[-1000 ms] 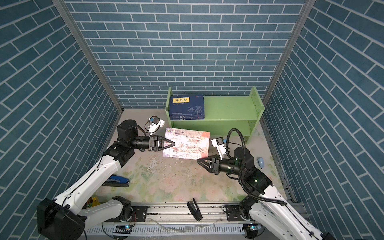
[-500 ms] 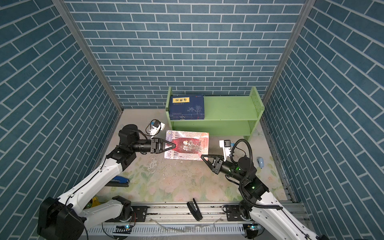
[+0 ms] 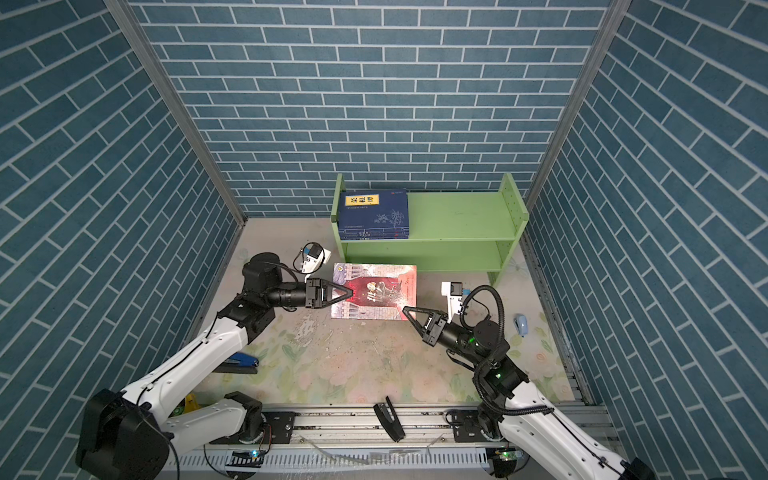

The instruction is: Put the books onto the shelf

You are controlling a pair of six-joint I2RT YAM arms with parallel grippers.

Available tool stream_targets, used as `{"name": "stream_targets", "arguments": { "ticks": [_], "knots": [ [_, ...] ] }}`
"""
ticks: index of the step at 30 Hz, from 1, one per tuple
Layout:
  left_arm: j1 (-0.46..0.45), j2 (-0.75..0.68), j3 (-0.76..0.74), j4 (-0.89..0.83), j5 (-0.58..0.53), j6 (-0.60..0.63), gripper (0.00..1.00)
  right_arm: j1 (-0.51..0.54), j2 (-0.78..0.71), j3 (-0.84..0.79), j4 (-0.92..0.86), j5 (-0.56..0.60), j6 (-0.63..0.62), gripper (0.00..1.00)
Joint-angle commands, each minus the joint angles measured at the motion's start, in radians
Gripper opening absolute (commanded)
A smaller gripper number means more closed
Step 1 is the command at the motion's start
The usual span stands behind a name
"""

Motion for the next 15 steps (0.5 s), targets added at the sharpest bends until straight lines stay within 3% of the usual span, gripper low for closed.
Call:
{"name": "stream_targets", "arguments": {
  "ticks": [1, 2, 5, 10, 15],
  "knots": [
    [0.004, -0.021, 0.034, -0.195, -0.065, 0.169, 0.60, -0.004, -0.060, -0.025, 0.010, 0.097, 0.024, 0.00],
    [0.009, -0.031, 0.054, -0.274, -0.091, 0.228, 0.69, -0.004, -0.086, -0.036, -0.010, 0.111, 0.024, 0.00],
    [0.052, -0.066, 0.106, -0.416, -0.138, 0.328, 0.81, -0.004, -0.168, -0.051, -0.118, 0.177, 0.007, 0.00],
    [0.109, -0.112, 0.226, -0.570, -0.197, 0.458, 0.82, -0.005, -0.226, -0.061, -0.210, 0.252, -0.015, 0.00],
    [0.119, -0.117, 0.299, -0.572, -0.116, 0.449, 0.82, -0.009, -0.184, -0.047, -0.263, 0.312, -0.025, 0.00]
  ]
}}
